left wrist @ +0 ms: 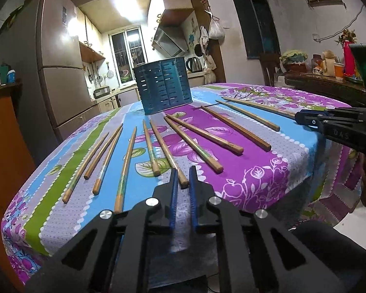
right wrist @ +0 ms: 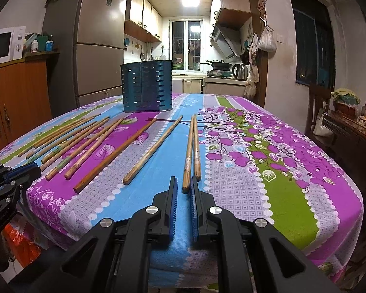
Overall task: Organize utensils
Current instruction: 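Lower both grippers toward the loose bamboo chopsticks on the tablecloth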
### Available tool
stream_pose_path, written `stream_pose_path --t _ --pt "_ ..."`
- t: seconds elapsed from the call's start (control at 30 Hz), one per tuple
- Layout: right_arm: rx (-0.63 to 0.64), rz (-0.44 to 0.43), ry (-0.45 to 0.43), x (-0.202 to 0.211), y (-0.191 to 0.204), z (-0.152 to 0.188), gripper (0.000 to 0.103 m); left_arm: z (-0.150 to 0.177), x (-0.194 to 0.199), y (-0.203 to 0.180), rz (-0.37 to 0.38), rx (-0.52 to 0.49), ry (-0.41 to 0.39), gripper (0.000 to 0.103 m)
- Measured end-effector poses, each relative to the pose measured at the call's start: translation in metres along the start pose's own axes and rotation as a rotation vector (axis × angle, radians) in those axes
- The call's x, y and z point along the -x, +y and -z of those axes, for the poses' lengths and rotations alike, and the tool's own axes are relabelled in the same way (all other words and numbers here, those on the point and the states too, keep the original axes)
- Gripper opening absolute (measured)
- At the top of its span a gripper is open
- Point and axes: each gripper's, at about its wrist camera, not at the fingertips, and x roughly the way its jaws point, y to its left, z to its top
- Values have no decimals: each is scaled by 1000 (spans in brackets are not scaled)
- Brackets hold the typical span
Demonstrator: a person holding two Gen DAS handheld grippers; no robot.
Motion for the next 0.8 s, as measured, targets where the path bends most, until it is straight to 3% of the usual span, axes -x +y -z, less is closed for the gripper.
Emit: stream_pose_path --t 0.8 --pt "30 1 -7 -79 -2 79 15 -1 -8 3 -34 30 -38 9"
